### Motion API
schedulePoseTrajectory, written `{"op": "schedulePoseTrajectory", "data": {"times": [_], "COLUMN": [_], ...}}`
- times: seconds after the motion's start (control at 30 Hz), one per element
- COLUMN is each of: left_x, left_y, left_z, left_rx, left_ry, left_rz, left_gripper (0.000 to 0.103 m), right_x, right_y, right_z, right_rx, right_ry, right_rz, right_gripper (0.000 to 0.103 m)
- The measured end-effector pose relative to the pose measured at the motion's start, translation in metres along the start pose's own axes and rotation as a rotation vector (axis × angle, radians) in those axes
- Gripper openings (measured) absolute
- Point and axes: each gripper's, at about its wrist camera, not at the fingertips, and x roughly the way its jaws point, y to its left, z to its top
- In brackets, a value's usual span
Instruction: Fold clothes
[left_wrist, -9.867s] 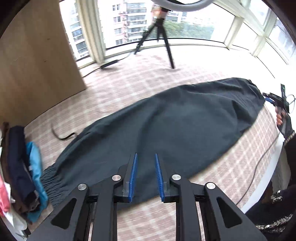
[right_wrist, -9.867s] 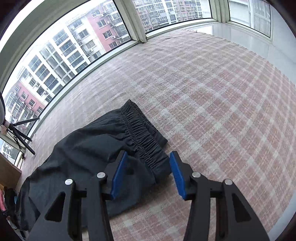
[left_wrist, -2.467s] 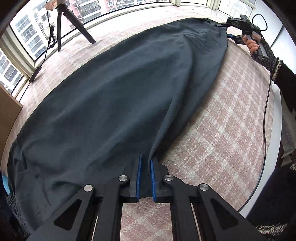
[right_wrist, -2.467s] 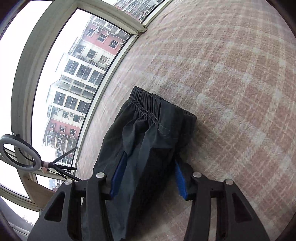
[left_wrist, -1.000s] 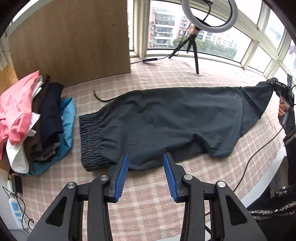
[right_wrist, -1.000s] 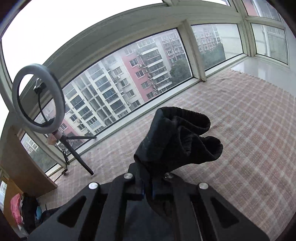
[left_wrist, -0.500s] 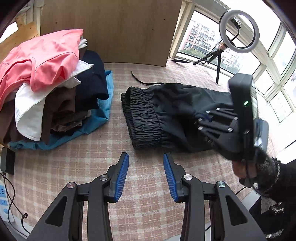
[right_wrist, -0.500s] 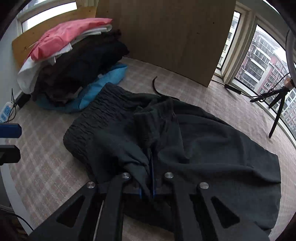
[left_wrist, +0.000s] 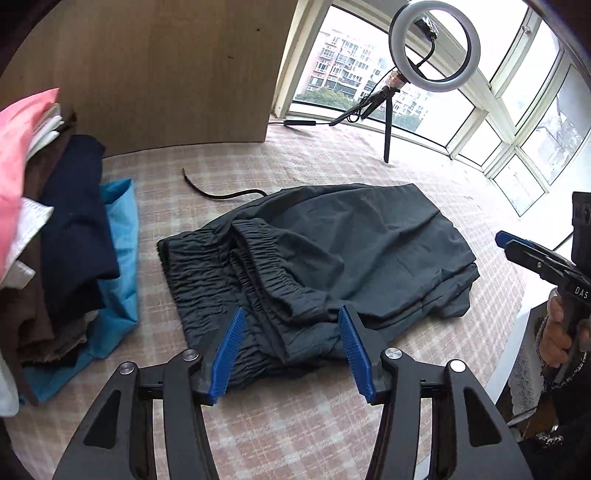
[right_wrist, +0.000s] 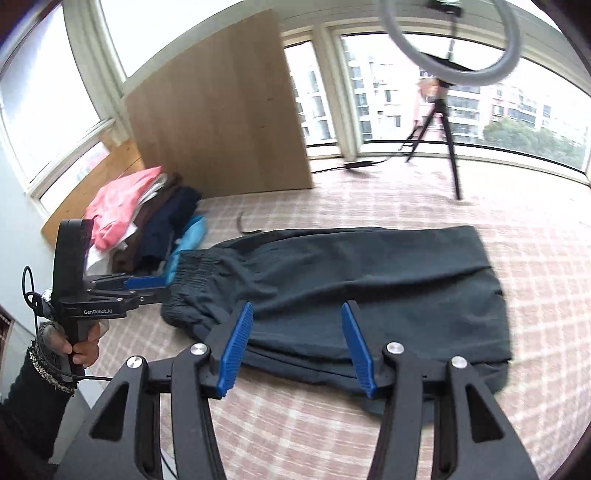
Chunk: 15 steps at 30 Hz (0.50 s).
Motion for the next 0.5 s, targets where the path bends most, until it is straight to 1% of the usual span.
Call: {"op": "schedulePoseTrajectory", "data": {"times": [0.1,0.17,0.2,0.23,0.33,0.4,0.43,0.47,0.5], "left_x": [0.033,0.051,0.053,0.049,0.024,0.008,0.004,0.001,0.011], "left_y": [-0.008,-0.009,-0.009,-0.008,-0.018,-0.038,-0.051,-0.065,-0.082], "left_z": [0.014,0.01,0.006,0.003,0.003,0.015,0.025,0.036,0.049], "left_rx": [0.042,0.071,0.08,0.082,0.094,0.143,0.167,0.191,0.224], "left_ry": [0.059,0.119,0.136,0.135,0.099,0.06,0.044,0.029,0.038], "left_rz": [0.051,0.131,0.167,0.189,0.24,0.25,0.229,0.207,0.185], "left_gripper": [0.054,0.054,0.054,0.054,0.053,0.053,0.053,0.053,0.053], "right_x": [-0.025,-0.035,-0.04,-0.046,-0.047,-0.038,-0.033,-0.028,-0.023], "right_y": [-0.053,-0.088,-0.104,-0.118,-0.148,-0.159,-0.164,-0.168,-0.17], "right_z": [-0.005,-0.01,-0.014,-0.02,-0.037,-0.046,-0.049,-0.052,-0.053], "right_rx": [0.099,0.172,0.205,0.228,0.224,0.188,0.171,0.149,0.121], "right_ry": [-0.02,-0.026,-0.027,-0.026,0.002,0.026,0.037,0.044,0.046], "right_rz": [-0.124,-0.19,-0.213,-0.226,-0.247,-0.25,-0.243,-0.214,-0.185], "right_gripper": [0.05,0.05,0.05,0.05,0.05,0.05,0.05,0.05,0.05]}}
